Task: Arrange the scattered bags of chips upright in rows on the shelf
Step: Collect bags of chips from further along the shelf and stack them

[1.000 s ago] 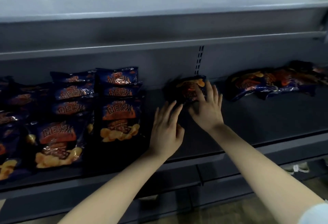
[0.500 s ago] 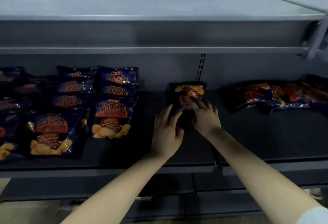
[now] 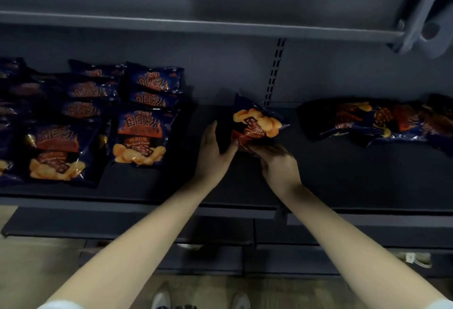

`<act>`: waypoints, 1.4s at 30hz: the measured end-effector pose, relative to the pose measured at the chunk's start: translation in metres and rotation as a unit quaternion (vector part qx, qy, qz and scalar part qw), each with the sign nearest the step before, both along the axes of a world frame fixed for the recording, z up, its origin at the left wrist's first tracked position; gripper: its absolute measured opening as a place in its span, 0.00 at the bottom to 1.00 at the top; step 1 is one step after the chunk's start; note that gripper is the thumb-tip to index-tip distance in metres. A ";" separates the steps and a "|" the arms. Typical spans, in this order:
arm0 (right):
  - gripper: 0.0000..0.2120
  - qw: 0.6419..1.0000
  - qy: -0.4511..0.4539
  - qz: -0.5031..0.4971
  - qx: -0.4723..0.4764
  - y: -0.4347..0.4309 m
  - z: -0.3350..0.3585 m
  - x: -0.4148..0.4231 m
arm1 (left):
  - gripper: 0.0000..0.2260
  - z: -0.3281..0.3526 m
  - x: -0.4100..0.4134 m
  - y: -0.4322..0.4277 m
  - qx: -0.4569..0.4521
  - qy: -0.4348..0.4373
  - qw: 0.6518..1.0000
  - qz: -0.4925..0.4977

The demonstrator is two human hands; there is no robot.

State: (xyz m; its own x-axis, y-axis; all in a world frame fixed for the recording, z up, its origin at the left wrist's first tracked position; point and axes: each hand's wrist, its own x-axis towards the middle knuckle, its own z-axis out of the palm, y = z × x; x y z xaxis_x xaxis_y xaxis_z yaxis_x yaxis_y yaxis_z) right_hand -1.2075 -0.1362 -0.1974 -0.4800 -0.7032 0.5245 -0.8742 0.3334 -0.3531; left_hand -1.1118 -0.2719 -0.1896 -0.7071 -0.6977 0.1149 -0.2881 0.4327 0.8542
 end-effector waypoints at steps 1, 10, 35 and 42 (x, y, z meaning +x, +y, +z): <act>0.24 1.000 -0.005 0.019 -0.012 0.003 -0.002 0.003 | 0.33 0.002 0.001 -0.003 0.015 -0.004 1.000 -0.002; 0.18 0.980 -0.073 0.157 -0.099 0.013 -0.010 0.017 | 0.23 0.007 0.032 -0.008 0.122 0.064 0.990 -0.035; 0.34 0.883 -0.324 0.304 0.150 -0.103 0.091 0.093 | 0.31 0.078 0.160 -0.095 0.012 -0.137 0.976 -0.171; 0.27 0.866 -0.442 0.186 -0.141 -0.130 0.090 0.108 | 0.39 0.092 0.196 -0.123 0.234 0.093 0.968 -0.008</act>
